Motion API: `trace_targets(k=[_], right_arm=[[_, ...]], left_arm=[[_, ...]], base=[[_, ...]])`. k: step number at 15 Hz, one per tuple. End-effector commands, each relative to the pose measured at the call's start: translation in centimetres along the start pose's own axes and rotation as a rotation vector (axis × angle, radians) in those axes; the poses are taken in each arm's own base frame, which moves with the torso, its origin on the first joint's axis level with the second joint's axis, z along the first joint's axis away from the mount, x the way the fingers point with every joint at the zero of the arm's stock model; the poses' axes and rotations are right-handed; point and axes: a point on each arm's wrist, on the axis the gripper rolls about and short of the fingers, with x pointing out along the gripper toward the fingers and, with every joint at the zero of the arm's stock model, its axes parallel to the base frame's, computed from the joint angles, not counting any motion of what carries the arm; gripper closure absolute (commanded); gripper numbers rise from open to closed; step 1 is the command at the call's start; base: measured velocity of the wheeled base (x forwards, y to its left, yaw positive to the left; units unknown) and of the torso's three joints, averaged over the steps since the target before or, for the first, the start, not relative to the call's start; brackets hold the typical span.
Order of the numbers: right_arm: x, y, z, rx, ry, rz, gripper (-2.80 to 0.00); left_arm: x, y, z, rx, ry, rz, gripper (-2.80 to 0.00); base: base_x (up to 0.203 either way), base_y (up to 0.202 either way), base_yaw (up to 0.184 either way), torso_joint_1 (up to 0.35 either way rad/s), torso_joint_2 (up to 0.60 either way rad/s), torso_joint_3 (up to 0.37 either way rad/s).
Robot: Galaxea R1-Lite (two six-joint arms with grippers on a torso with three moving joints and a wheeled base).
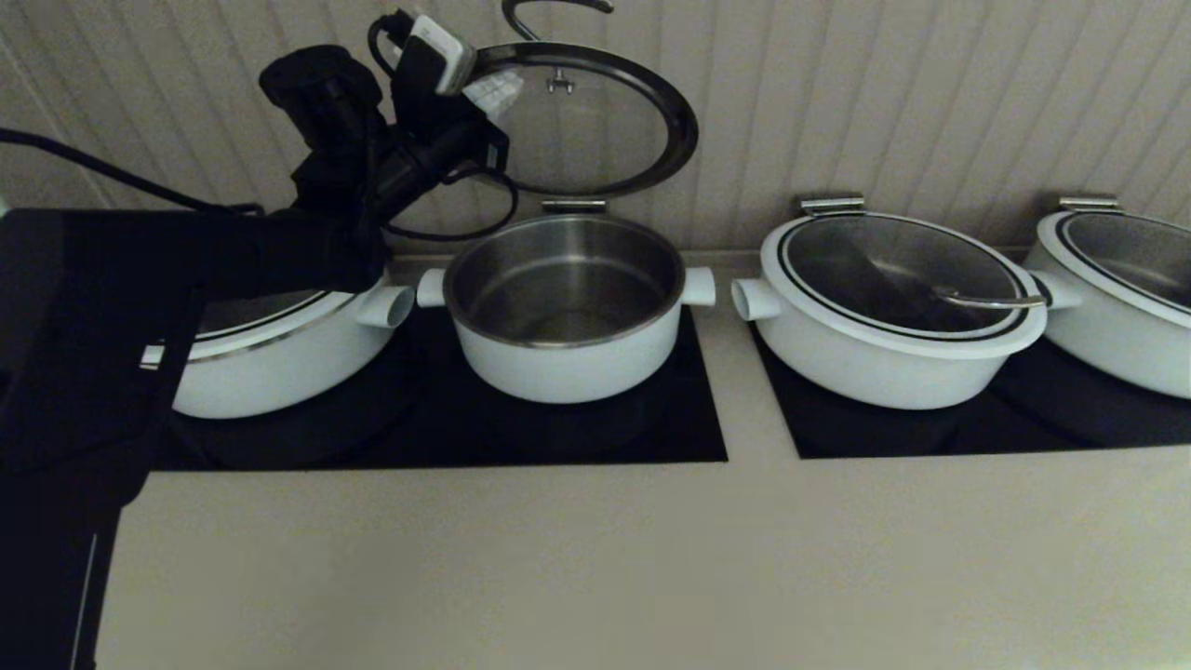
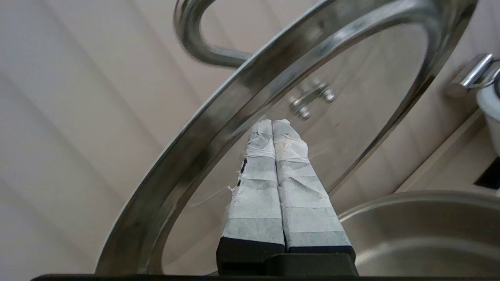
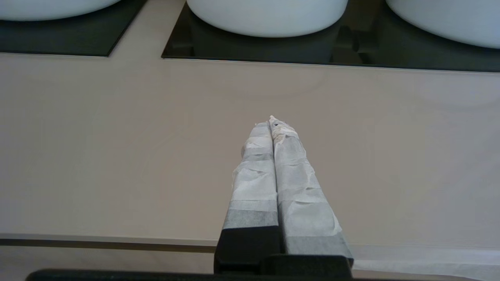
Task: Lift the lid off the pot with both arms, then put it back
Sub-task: Open the pot lid completely
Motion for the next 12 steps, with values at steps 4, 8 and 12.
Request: trace_targets(k=[4, 8, 12], right_arm=[[0.0, 0.0, 0.0, 0.0, 0.001, 0.001, 0.0], [0.0, 0.0, 0.0, 0.0, 0.001, 0.001, 0.0], [0.0, 0.0, 0.0, 0.0, 0.001, 0.002, 0.0]], left_arm=[[-0.1, 0.5, 0.3, 0.012, -0.011, 0.011, 0.0], [-0.2, 1.1, 1.1, 0.023, -0.029, 0.023, 0.0], [-0.6, 2.2, 1.7, 0.036, -0.033, 0.043, 0.0]], base=[[0.0, 0.0, 0.0, 0.0, 0.0, 0.0], [0.0, 0.0, 0.0, 0.0, 0.0, 0.0], [0.0, 0.0, 0.0, 0.0, 0.0, 0.0]])
